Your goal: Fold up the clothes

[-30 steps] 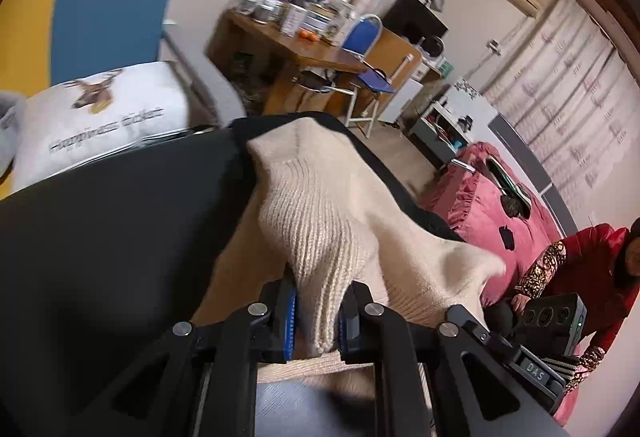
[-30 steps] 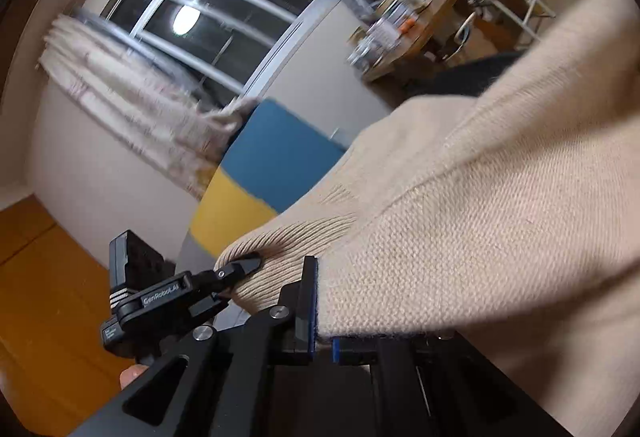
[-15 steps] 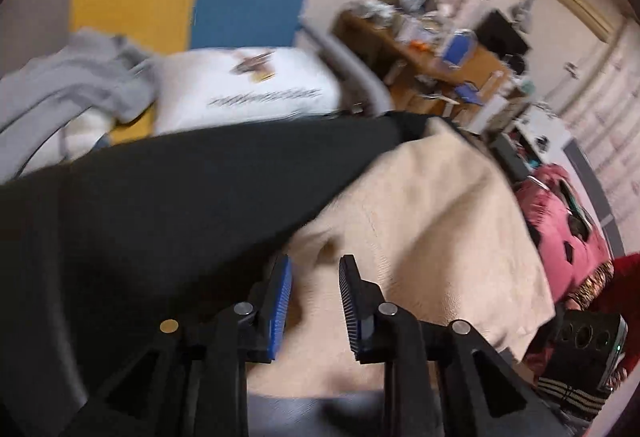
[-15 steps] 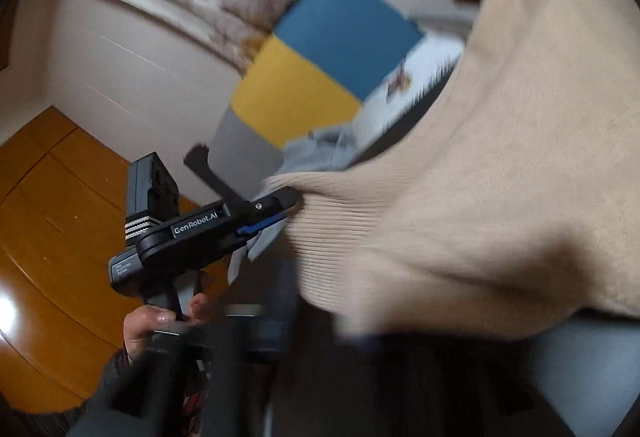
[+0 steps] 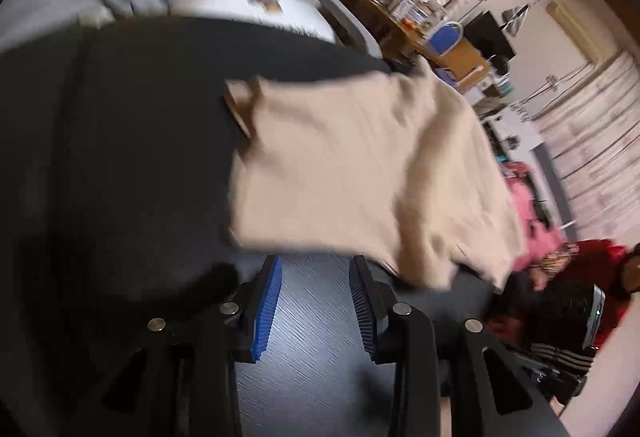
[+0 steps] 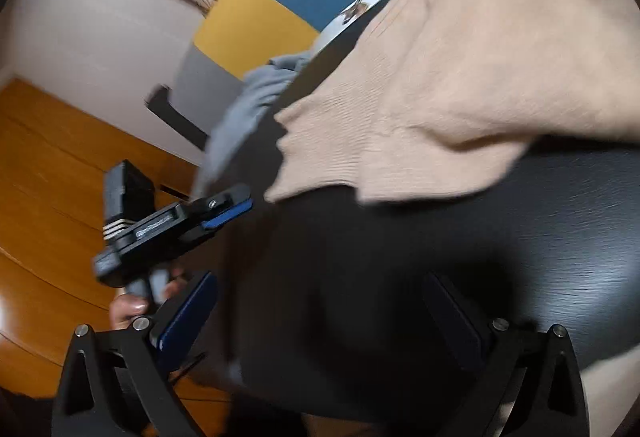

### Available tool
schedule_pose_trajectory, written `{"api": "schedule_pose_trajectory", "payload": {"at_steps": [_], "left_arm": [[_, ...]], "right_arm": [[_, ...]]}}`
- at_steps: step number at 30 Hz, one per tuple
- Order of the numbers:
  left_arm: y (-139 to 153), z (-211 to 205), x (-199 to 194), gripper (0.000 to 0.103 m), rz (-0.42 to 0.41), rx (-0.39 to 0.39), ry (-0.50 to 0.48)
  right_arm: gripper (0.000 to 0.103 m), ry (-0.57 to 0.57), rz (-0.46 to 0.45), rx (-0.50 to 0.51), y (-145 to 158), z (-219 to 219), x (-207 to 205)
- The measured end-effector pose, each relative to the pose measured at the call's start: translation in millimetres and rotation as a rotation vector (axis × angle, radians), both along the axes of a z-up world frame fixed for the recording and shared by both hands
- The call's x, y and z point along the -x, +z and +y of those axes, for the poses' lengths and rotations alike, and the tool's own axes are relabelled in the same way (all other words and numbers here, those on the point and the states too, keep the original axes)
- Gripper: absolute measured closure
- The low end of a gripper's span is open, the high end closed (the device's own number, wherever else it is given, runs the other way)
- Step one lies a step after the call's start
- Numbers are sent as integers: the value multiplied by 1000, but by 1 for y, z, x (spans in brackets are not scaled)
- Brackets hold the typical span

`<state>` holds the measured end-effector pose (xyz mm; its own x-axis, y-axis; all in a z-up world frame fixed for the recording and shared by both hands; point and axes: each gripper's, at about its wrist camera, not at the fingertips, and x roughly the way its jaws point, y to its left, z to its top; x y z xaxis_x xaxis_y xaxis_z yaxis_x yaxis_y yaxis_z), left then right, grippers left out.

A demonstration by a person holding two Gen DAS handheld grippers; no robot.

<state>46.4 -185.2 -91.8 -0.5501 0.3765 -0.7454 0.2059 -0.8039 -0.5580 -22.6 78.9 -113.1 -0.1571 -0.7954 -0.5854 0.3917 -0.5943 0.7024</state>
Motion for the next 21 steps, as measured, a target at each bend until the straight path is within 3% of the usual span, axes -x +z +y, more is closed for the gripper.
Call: {"api": "schedule_pose_trajectory", "payload": {"at_steps": [4,7,11,17,21], "left_arm": [[-17,28,-16,65,-25,-42,-30],[-15,40,-17,64,-13,-16,-39],[-8,40,-4,63,-9,-4,-29],[-3,58,9,62,-7,20,-72],[-10,69,8,62,-23,14,-67]], "right_arm": [[0,-59,115,-81,20,17,0],[0,-138,215,-159,31,39,1],[0,-254,321,-343,43,66,6],[0,-380,318,-342,66,101,35],[0,-470,241,-199,70,125,51]]}}
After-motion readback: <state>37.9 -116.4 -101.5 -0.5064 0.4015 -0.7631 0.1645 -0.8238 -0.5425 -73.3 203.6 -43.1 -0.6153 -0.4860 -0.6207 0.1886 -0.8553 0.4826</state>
